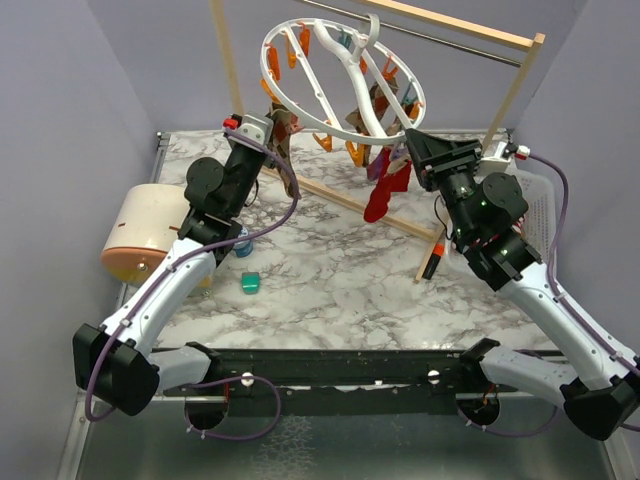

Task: Clip the socks to the hanger
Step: Rotate the hanger at the clothesline.

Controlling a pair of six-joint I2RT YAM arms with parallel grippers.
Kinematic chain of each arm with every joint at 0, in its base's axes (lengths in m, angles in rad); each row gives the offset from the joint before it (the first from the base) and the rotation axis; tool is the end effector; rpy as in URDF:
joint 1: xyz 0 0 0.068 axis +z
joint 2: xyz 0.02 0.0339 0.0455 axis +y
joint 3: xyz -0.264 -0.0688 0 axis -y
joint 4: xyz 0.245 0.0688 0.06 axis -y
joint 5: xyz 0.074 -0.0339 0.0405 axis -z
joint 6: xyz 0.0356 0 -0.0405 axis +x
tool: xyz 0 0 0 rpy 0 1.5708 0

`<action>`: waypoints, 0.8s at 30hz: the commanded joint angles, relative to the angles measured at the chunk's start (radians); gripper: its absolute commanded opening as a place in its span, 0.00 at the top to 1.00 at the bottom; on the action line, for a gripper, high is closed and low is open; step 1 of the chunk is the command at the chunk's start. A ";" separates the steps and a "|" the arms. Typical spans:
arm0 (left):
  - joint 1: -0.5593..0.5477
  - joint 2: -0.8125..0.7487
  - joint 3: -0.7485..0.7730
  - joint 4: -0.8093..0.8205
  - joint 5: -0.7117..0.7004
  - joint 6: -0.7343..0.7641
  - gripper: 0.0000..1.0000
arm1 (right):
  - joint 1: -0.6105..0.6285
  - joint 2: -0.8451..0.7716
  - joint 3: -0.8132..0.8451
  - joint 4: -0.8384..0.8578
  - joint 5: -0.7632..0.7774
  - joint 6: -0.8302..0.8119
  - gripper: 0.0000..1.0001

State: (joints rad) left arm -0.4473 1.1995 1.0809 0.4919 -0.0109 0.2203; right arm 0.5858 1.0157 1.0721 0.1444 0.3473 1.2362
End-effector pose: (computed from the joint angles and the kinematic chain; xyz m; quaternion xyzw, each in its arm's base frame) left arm 0.2496 -0.1193 0.4301 0.1804 0.5340 -0.0905 0.8211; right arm 0.1962 0.1156 0.4330 0.3259 0.5477 0.5357 0.5539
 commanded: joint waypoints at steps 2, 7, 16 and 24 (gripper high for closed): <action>-0.002 0.019 0.040 0.022 0.029 -0.016 1.00 | -0.043 0.029 0.022 -0.011 -0.002 -0.020 0.61; -0.002 0.043 0.077 0.022 0.048 -0.022 1.00 | -0.057 0.038 0.051 -0.018 -0.045 -0.053 0.59; -0.010 0.056 0.129 0.023 0.071 -0.012 1.00 | -0.057 -0.031 0.119 -0.103 -0.215 -0.240 0.36; -0.022 0.038 0.125 0.022 0.061 0.014 1.00 | -0.053 0.065 0.192 -0.048 -0.573 -0.126 0.31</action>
State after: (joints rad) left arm -0.4606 1.2556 1.1831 0.4915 0.0364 0.2165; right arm 0.5327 1.0237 1.2564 0.0643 0.0013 1.0458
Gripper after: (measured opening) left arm 0.007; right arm 0.691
